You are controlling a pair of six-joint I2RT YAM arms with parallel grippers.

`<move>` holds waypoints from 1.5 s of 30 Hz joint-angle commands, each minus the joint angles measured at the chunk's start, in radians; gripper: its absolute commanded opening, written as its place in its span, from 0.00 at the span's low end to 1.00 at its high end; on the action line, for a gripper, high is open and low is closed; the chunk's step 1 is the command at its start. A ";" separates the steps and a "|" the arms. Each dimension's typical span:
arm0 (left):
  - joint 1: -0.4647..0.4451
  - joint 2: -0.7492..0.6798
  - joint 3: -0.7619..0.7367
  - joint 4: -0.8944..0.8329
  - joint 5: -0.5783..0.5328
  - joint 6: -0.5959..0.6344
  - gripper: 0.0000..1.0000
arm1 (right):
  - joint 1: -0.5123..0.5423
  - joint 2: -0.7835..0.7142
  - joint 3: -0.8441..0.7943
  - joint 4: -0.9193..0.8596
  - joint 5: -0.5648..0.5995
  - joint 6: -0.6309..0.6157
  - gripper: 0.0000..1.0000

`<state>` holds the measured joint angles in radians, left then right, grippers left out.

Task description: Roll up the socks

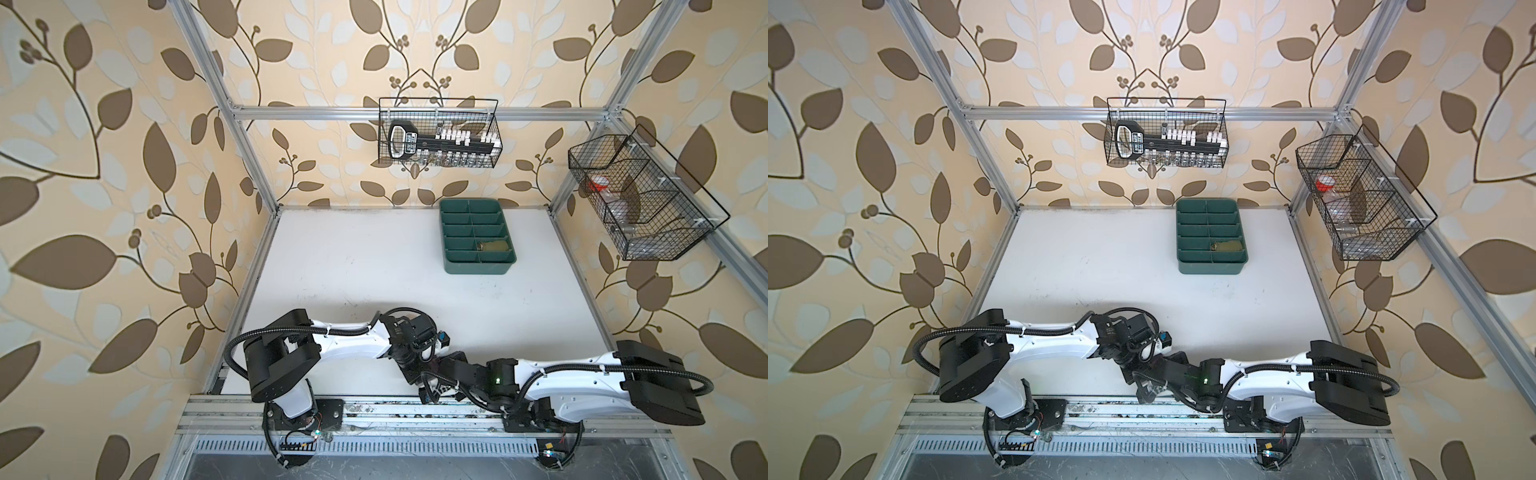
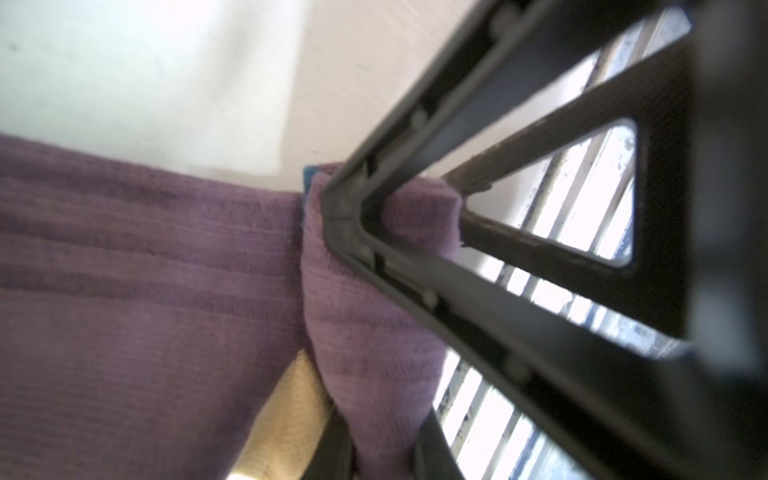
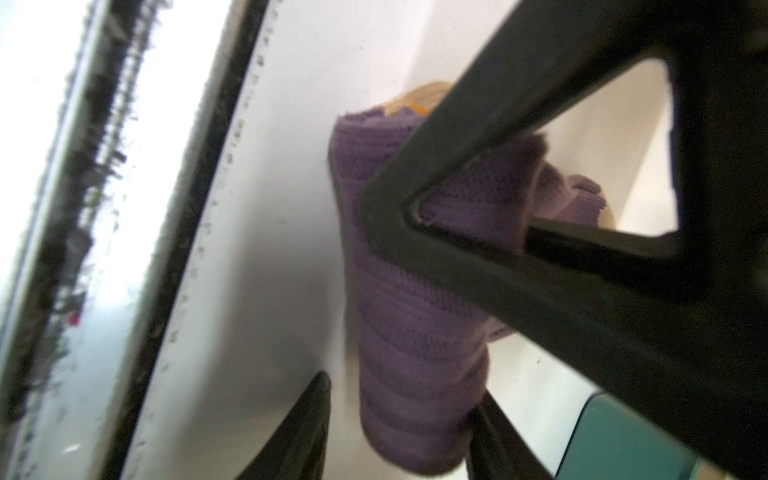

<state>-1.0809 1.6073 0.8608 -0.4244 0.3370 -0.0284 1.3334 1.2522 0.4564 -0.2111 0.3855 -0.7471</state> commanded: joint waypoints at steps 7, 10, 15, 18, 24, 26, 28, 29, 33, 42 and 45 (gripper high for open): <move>-0.006 0.013 0.023 -0.029 0.004 0.013 0.17 | -0.026 0.063 -0.025 0.065 -0.127 -0.002 0.47; -0.007 0.011 0.022 -0.028 0.006 0.018 0.17 | -0.021 0.084 -0.028 0.083 -0.126 0.001 0.45; -0.006 0.008 0.033 -0.042 0.005 0.031 0.17 | -0.021 0.117 -0.031 0.091 -0.131 0.012 0.33; -0.006 -0.005 0.038 -0.052 -0.010 0.043 0.18 | -0.020 0.118 -0.030 0.080 -0.134 0.017 0.10; -0.007 -0.044 0.063 -0.063 -0.081 0.073 0.51 | -0.022 0.127 -0.016 0.026 -0.155 0.022 0.00; -0.006 -0.082 0.076 -0.055 -0.152 0.091 0.76 | -0.022 0.141 0.000 -0.016 -0.178 0.022 0.00; 0.002 -0.132 0.088 -0.039 -0.225 0.116 0.96 | -0.023 0.163 0.016 -0.046 -0.187 0.031 0.00; 0.010 -0.160 0.098 -0.036 -0.272 0.135 0.99 | -0.022 0.176 0.025 -0.059 -0.191 0.041 0.00; 0.072 -0.289 0.143 -0.044 -0.488 0.212 0.99 | -0.028 0.243 0.081 -0.114 -0.199 0.076 0.00; 0.267 -0.730 0.105 0.053 -0.706 0.434 0.99 | -0.156 0.342 0.254 -0.299 -0.438 0.163 0.00; 0.271 -0.874 0.126 -0.018 -0.564 0.577 0.99 | -0.235 0.402 0.342 -0.396 -0.613 0.178 0.00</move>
<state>-0.8097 0.8188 0.9646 -0.4156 -0.2909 0.3809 1.1435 1.5604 0.7910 -0.3782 0.0296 -0.6079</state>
